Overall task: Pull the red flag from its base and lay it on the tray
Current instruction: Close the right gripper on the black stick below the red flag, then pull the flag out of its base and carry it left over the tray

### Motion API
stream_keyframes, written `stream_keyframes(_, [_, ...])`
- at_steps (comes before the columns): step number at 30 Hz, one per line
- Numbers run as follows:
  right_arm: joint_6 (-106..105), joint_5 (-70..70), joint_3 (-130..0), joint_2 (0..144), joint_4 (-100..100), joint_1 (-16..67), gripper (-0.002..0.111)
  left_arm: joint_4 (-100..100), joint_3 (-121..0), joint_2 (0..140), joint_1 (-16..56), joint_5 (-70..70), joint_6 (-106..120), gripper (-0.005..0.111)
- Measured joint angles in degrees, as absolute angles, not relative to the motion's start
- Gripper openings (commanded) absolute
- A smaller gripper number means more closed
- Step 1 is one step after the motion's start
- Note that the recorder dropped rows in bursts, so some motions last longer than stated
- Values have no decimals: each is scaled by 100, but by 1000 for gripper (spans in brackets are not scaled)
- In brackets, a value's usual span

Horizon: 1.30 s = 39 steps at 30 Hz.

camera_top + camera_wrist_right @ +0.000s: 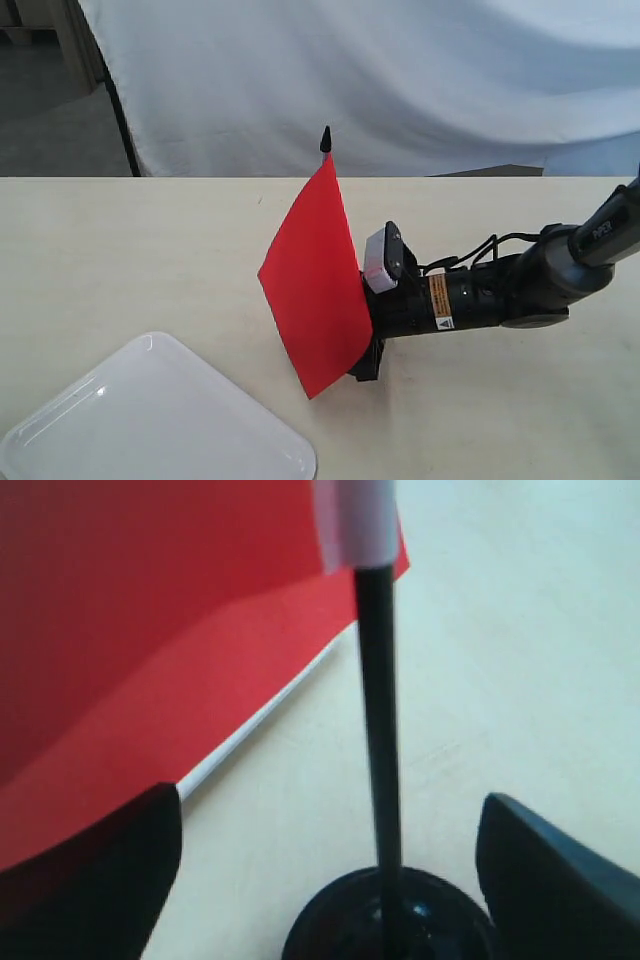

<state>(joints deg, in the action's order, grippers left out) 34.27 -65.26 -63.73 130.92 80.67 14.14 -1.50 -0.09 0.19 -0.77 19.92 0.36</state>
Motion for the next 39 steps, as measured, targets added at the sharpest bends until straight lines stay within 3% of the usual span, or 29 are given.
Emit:
stream_keyframes(4, [3244, -6488, -6373, 13092, 7653, 1556, 75, -150, -9, 19, -77, 1992, 36, 0])
stream_keyframes(5, [3214, -6488, -6373, 13092, 7596, 1569, 64, -150, -9, 19, -77, 1992, 36, 0])
stream_keyframes(8, [3126, -6488, -6373, 13092, 7510, 1617, 9, -150, -9, 19, -77, 1992, 36, 0])
stream_keyframes(9, [3115, -6488, -6373, 13092, 7498, 1617, 2, -150, -9, 19, -77, 1992, 36, 0])
stream_keyframes(19, [3214, -6442, -6400, 12846, 7331, 1617, -1, -150, -9, 19, -77, 1992, 36, 0])
stream_keyframes(25, [4946, -5868, -6390, 11840, 7803, 1758, -1, -150, -9, 19, -77, 1992, 36, 0])
stream_keyframes(33, [7276, -2500, -6390, 11035, 9890, 3884, -1, -150, -9, 19, -77, 1992, 36, 0])
stream_keyframes(39, [7536, -1487, -6390, 11035, 9984, 4684, -1, -150, -9, 19, -77, 1992, 36, 0])
